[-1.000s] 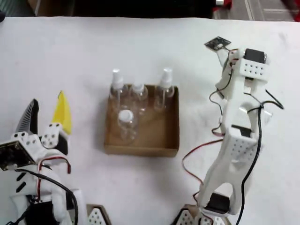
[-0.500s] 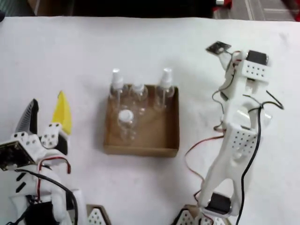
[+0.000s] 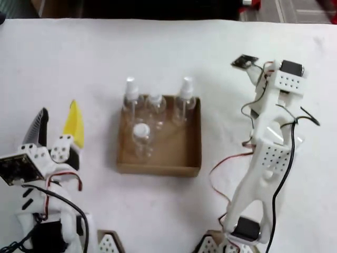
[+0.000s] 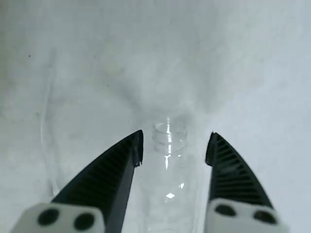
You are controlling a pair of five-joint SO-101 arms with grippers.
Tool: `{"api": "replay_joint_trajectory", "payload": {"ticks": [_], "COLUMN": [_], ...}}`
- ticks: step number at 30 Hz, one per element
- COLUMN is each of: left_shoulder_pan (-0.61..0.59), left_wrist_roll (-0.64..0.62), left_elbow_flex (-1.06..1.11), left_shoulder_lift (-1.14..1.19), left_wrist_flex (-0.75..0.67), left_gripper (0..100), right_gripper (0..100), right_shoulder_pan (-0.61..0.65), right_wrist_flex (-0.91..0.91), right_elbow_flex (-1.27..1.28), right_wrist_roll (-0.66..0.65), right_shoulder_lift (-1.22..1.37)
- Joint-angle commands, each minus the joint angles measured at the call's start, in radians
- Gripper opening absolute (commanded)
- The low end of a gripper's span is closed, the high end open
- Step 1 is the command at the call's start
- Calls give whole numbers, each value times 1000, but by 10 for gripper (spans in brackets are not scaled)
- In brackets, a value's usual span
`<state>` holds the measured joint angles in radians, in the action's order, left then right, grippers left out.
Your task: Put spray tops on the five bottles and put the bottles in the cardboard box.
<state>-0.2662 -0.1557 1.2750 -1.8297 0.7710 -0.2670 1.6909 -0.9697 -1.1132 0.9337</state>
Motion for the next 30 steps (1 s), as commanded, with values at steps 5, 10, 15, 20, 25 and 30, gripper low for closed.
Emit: {"api": "replay_joint_trajectory", "payload": {"ticks": [5, 10, 15, 20, 25, 30], "left_shoulder_pan": [10, 5, 5, 7, 8, 12], "left_wrist_roll": [-12, -12, -12, -12, -12, -12], "left_elbow_flex": [-5, -8, -8, -8, -8, -11], "left_shoulder_lift": [1, 1, 1, 1, 1, 1], "left_wrist_flex": [-28, -26, -25, -25, -26, -26], "left_gripper": [215, 215, 215, 215, 215, 215], "right_gripper": [126, 79, 26, 17, 17, 17], "right_shoulder_pan": [-7, -13, -12, -33, -54, -50], "right_wrist_flex": [21, 19, 13, 27, 27, 28], "right_elbow_flex": [-37, -43, -48, -138, -241, -256], "right_wrist_roll": [-12, -12, -63, -54, 71, 210], "right_shoulder_lift": [-16, 16, 71, 48, -30, -166]}}
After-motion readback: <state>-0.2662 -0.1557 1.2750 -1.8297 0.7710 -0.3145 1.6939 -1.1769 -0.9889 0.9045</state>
